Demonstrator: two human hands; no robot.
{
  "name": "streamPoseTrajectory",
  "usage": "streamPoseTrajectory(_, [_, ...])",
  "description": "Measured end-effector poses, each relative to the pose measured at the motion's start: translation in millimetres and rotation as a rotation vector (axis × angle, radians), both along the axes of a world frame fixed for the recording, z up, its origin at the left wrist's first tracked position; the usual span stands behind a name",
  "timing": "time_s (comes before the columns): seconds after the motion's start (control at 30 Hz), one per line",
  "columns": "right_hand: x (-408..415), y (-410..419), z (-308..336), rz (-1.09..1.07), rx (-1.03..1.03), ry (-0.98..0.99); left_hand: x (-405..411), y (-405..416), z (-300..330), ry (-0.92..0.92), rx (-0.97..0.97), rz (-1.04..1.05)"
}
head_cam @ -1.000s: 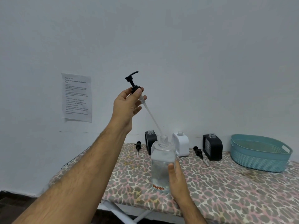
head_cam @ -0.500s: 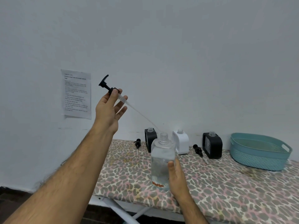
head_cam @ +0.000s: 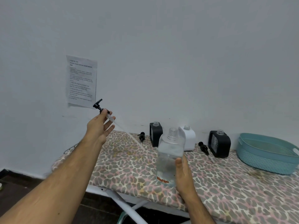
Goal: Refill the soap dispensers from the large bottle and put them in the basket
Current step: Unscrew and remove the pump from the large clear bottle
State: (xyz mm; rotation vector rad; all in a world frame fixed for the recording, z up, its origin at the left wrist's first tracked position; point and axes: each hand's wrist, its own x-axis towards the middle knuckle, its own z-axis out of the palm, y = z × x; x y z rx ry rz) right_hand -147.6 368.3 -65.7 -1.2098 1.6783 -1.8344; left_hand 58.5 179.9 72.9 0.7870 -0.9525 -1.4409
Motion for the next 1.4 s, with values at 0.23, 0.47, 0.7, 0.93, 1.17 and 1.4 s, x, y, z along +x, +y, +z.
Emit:
streamPoseTrajectory(0.23, [1.7,0.8,2.7,-0.016,0.001,0.017,8.9,-35.9,-32.5,-0.213,0.102,0.045])
streamPoseTrajectory(0.47, [4.4,-1.9,2.8,-0.025,-0.027,0.016,-1.2,-69.9,-57.5,-0.528,0.103,0.090])
streamPoseTrajectory(0.7, [0.1,-5.1,-3.3,-0.030,-0.011,0.024,-17.0,-89.6,-77.7,-1.075,0.026,0.084])
streamPoseTrajectory(0.93, [0.9,-7.4,-2.4,-0.033,-0.026,0.006,-25.2,-108.3,-85.3,-1.361,0.060,0.074])
streamPoseTrajectory(1.17, [0.5,-9.6,-3.6,-0.025,-0.040,0.008,-30.1,-122.2,-118.0,-1.462,0.064,0.058])
streamPoseTrajectory(1.4, [1.5,-8.7,-2.2,-0.018,-0.042,0.020,-29.8,-115.0,-123.4,-1.521,0.026,0.116])
